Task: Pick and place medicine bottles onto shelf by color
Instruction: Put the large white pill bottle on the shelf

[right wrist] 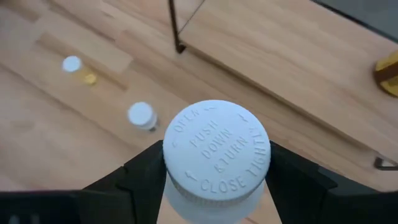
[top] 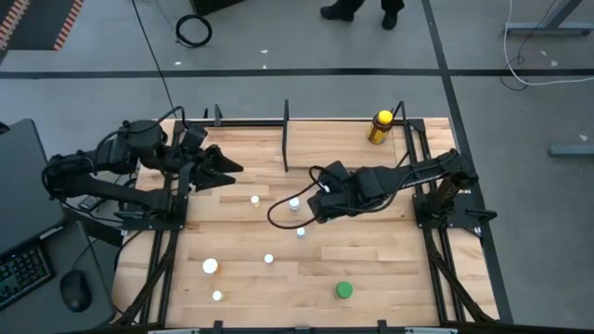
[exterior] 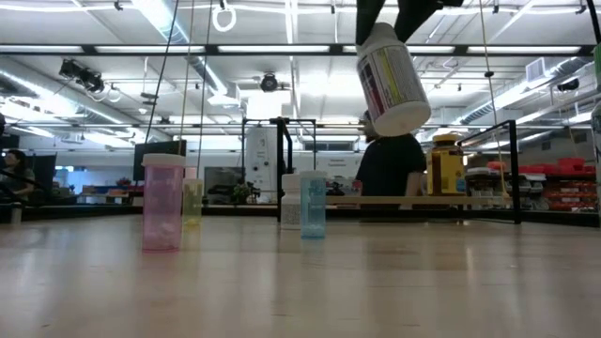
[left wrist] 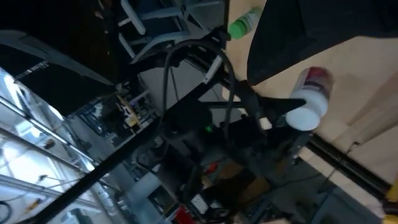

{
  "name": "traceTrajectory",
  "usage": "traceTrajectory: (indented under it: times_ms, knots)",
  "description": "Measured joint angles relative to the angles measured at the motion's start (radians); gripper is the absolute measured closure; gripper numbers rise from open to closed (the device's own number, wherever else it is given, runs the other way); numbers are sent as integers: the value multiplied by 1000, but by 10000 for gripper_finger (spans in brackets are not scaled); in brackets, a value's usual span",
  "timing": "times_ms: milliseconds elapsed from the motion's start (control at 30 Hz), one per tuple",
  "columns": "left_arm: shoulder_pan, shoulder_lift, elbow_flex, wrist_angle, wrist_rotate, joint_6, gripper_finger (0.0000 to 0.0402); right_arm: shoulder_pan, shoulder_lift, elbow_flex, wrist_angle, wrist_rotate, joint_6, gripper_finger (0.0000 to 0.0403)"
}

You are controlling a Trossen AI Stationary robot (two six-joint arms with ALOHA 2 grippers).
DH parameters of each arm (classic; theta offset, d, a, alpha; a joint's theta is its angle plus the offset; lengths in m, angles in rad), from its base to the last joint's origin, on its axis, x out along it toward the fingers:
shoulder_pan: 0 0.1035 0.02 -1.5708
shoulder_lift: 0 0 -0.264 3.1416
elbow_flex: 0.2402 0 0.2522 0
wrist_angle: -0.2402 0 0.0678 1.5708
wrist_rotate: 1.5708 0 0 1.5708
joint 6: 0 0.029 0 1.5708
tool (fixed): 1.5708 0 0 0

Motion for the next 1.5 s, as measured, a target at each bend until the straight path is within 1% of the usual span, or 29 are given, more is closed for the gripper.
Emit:
traceTrajectory:
  times_ms: [133, 267, 400, 600, 867, 1033, 1233, 1300, 1367, 1500]
  knots:
    - [8, 6, 0, 32, -10, 1, 40, -30, 1, 0, -10, 7, -1, 159]
    - [8, 6, 0, 39, -11, 2, 40, -82, 1, 0, -7, 25, -43, 159]
    - [8, 6, 0, 36, -18, -1, 40, -152, 1, 0, 9, 26, -150, 158]
    - [8, 6, 0, 35, -81, -10, 40, -258, 1, 0, 48, 25, -333, 158]
    - [8, 6, 0, 34, -114, -43, 40, -394, 1, 0, 60, 23, -473, 158]
    - [8, 11, 0, 32, -189, -47, 43, -454, 2, 0, 64, 33, -577, 158]
    - [16, 11, 0, 25, -420, -48, 47, -521, 2, 0, 143, 38, -718, 158]
    - [32, 12, 0, 25, -468, -52, 47, -550, 2, 0, 174, 24, -767, 158]
    - [57, 21, 0, 27, -488, -52, 47, -580, 2, 0, 190, 3, -805, 158]
    - [121, 54, 0, 35, -473, -54, 47, -644, -4, 0, 237, -28, -887, 158]
